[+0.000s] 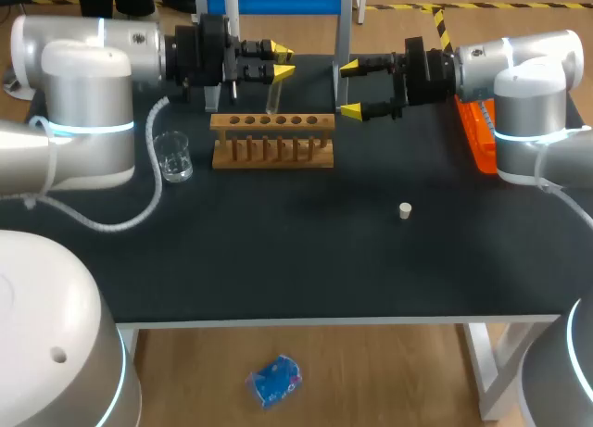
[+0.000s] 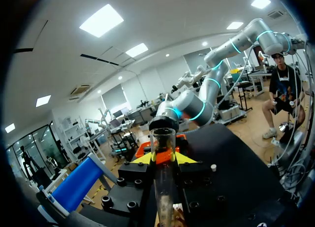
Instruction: Invert the test tube, pick up the pipette, mount the tip to pipette, aspirate from beaker and dispense into the tube, eject the tip, return the pipette, and cap with the stopper.
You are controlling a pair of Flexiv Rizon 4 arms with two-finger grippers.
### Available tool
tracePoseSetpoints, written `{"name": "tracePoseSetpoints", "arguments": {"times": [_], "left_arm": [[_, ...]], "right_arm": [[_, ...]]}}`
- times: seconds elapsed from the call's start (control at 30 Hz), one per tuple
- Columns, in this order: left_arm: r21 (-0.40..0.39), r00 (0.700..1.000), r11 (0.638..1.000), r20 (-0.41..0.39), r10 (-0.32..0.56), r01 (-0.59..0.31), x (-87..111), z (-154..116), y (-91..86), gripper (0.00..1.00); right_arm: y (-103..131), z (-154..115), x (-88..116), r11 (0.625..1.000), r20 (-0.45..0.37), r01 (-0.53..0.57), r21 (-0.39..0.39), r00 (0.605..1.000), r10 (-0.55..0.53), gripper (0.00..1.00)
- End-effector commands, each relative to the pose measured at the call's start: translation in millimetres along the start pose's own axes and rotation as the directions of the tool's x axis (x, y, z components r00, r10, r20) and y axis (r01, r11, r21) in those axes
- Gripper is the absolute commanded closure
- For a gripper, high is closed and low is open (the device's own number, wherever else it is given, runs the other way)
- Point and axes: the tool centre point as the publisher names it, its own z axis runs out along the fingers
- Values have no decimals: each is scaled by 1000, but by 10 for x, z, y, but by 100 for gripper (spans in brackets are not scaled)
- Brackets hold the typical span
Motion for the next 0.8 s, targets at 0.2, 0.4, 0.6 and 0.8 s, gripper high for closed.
{"name": "tracePoseSetpoints", "arguments": {"times": [0.2, 0.4, 0.6, 0.8], "left_arm": [[-73, 994, 991, 22, -110, 111, -91, 26, 16, 100], [-78, 994, 991, 20, -107, 108, -105, 39, 9, 100], [-78, 994, 991, 20, -107, 108, -105, 39, 9, 100], [-75, 991, 989, 36, -127, 129, -136, 65, 23, 100]], "right_arm": [[-7, 0, -5, 1000, -1, 1, -1, 1000, -1, 0], [-7, 0, -5, 1000, -1, 1, -1, 1000, -1, 0], [-7, 0, -5, 1000, -1, 1, -1, 1000, -1, 0], [-7, 0, -5, 1000, -1, 1, -1, 1000, -1, 0]]}}
